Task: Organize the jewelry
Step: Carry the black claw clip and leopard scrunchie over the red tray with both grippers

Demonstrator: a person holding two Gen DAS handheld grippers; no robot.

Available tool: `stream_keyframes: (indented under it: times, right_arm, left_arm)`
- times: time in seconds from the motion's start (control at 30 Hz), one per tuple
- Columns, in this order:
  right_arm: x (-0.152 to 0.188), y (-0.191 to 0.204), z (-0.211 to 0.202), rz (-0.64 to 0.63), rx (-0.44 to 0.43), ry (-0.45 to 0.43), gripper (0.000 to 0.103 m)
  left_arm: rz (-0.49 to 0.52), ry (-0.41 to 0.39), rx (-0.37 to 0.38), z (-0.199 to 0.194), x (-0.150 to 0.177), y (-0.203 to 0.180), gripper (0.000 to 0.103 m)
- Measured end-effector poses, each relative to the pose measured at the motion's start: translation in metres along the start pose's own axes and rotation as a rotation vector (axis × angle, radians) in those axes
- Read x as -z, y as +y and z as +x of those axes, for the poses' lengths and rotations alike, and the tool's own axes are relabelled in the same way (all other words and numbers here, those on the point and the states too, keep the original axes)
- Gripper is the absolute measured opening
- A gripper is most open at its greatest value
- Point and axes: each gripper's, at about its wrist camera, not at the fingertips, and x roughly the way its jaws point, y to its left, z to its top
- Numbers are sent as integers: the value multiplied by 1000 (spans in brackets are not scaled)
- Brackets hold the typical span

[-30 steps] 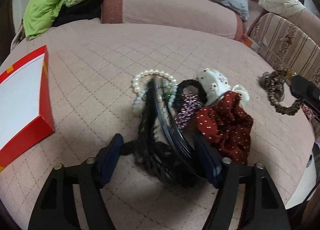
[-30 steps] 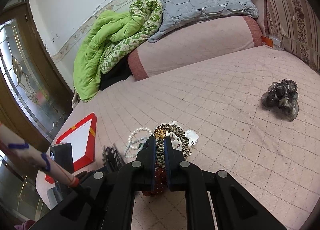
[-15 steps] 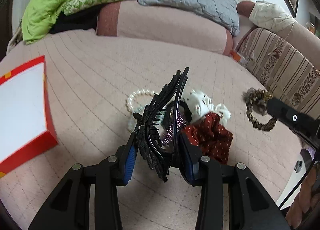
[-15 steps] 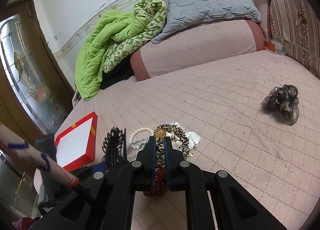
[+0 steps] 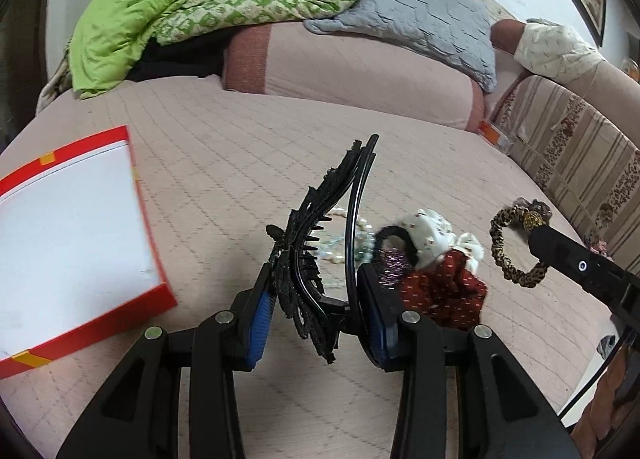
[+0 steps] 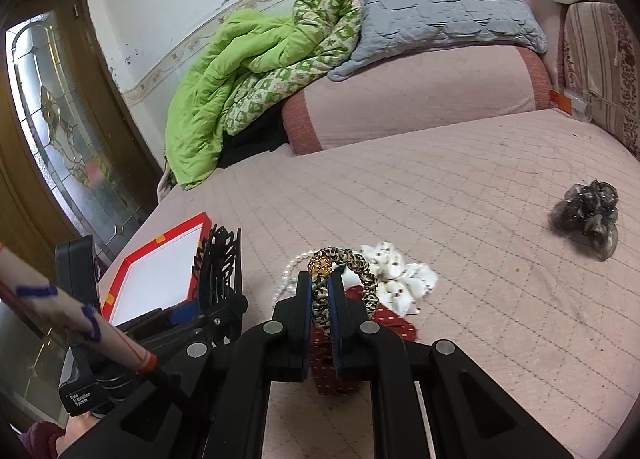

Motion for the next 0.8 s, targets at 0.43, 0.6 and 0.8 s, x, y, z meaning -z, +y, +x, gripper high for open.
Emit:
stream_keyframes:
  times: [0.43,0.6,0.8]
  right_arm:
    - [5,43,30,-51,-58,43,9]
    - [8,59,43,-67,-83,61,9]
    - [11,79,60,-71,-121,90,9]
  left_arm:
    - [-54,-33,-54,-22,-4,42,40]
    - [-76,-45,-82,-31,-7,61,40]
    - [-115,-59,-110,-41,-9,86,40]
